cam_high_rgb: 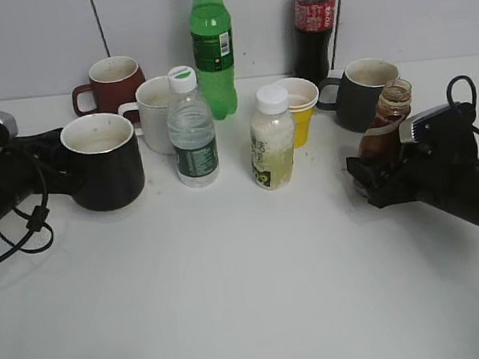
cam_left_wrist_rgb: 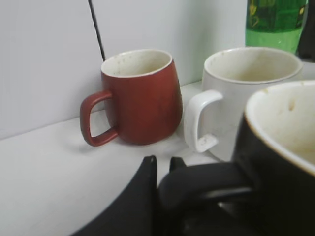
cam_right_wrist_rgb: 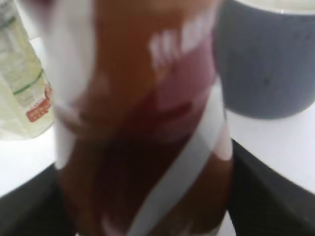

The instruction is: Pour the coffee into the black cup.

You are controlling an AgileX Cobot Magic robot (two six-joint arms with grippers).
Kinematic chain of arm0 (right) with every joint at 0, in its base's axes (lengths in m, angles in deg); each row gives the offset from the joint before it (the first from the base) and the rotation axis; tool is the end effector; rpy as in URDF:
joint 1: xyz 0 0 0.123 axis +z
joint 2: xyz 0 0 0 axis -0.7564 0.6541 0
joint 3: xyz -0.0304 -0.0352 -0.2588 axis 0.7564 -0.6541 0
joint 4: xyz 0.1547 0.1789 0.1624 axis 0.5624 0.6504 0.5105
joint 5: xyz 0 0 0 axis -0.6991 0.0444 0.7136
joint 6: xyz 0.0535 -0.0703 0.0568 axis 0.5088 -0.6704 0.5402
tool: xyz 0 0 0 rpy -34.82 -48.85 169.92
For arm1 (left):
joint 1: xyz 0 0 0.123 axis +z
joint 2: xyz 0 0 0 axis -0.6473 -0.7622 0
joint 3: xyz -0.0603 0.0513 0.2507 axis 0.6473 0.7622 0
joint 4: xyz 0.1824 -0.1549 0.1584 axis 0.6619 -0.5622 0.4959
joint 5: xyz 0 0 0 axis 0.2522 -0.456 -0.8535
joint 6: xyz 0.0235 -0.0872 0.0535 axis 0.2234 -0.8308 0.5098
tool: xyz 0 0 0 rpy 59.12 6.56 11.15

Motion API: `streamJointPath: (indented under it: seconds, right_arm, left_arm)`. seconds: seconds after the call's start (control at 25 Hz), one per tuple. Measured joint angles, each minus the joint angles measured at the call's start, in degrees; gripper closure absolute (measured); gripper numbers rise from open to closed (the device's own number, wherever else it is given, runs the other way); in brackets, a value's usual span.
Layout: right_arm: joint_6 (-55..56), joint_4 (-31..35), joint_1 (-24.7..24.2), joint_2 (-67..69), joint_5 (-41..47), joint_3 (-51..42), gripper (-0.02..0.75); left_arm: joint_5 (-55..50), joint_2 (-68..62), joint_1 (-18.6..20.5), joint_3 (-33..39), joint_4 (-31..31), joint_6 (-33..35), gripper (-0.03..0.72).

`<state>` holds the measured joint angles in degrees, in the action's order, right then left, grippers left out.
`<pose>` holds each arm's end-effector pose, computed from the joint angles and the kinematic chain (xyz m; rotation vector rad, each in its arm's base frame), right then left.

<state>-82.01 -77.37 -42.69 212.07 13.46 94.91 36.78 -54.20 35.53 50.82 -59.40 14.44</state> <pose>0.3010 0.0699 0.0015 -0.4272 1.8396 0.3410 0.3422 -0.0618 0.0443 0.4219 1.6911 -0.2393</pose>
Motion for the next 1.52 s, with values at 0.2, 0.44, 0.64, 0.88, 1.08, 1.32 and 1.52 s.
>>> streamJointPath:
  seconds: [0.2, 0.44, 0.64, 0.88, 1.08, 1.32, 1.52]
  right_arm:
    - [0.06, -0.33, 0.0, 1.22, 0.04, 1.5, 0.232]
    - [-0.28, -1.69, 0.0, 0.59, 0.6, 1.55, 0.232]
    - [-1.23, -9.28, 0.44, -6.98, 2.33, 1.49, 0.233]
    - [-11.04, -8.39, 7.54, -15.17, 4.56, 1.49, 0.233]
    - [-20.77, -7.69, 12.56, -17.09, 6.31, 2.26, 0.233]
    - [-36.03, -2.79, 17.38, -17.14, 9.38, 3.02, 0.233]
    - [-45.89, 1.0, 19.32, -17.14, 9.44, 3.19, 0.233]
  left_arm:
    - [0.05, 2.56, -2.61, 3.71, 0.0, 0.0, 0.643]
    - [0.0, 3.02, -9.44, 5.06, 2.49, 0.0, 0.644]
    - [0.0, 3.16, -14.79, 5.06, 2.61, 0.0, 0.644]
    - [0.0, 3.16, -20.21, 5.06, 2.56, 0.0, 0.644]
    - [0.0, 3.16, -22.07, 5.06, 2.56, 0.0, 0.644]
    - [0.0, 3.19, -23.27, 5.06, 2.46, 0.0, 0.644]
    - [0.0, 3.19, -24.51, 4.63, 2.52, 0.0, 0.645]
